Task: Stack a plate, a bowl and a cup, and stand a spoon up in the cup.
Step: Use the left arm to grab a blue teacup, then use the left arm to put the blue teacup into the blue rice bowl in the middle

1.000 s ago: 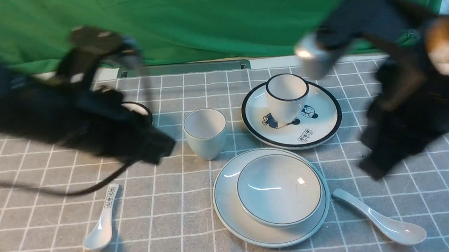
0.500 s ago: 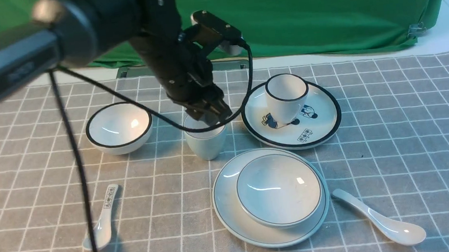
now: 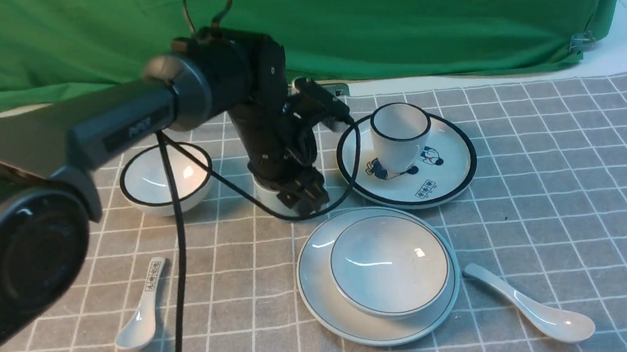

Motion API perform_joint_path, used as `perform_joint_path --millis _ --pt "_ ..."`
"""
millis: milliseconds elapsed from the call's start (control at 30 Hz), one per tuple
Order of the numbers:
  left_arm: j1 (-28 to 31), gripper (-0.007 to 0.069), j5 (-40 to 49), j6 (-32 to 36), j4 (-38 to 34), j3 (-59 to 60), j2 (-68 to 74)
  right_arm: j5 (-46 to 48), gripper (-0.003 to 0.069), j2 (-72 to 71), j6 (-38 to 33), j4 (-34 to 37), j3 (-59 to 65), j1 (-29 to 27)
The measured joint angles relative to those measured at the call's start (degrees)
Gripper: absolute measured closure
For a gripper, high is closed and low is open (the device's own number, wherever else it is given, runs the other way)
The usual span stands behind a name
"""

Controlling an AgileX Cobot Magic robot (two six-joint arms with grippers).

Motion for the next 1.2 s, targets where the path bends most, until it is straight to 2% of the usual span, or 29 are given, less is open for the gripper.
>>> perform_joint_path --millis 33,100,300,533,600,633,700,1000,1200 --pt "0.0 0.0510 0.9 0.2 -0.1 -0.1 -0.1 0.0 0.0535 -0.1 0.0 0.1 0.1 0.0" --pt "-0.2 0.0580 3.7 0.2 -0.2 -1.0 -1.0 0.0 0.0533 -0.2 0.0 0.1 0.1 0.0" --pt "-2.5 0.0584 9.5 -1.2 -3.8 -0.7 -8.6 0.0 0.0529 -0.2 -0.3 0.2 0.1 0.0" --pt "-13.3 0.0584 9.5 -1.1 -6.3 4.1 -18.8 0.0 0.0519 -0.2 -1.0 0.2 0.6 0.0" --pt "-15.8 0.0584 8.9 -1.1 -6.0 5.4 -18.9 0.0 0.0518 -0.2 -1.3 0.2 1.2 0.0" --pt "-18.3 0.0584 7.8 -1.3 -3.1 6.6 -17.9 0.0 0.0517 -0.2 -1.6 0.2 2.7 0.0" --pt "-19.8 0.0584 6.8 -1.6 -0.7 7.0 -16.8 0.0 0.0517 -0.2 -1.6 0.2 4.1 0.0" --pt "-20.5 0.0584 3.4 -1.9 5.2 7.1 -9.8 0.0 0.0516 -0.8 -0.4 0.3 8.9 0.0" --pt "-20.5 0.0583 1.2 -1.9 4.3 7.1 -7.8 0.0 0.0516 -4.4 1.5 0.4 9.3 0.0"
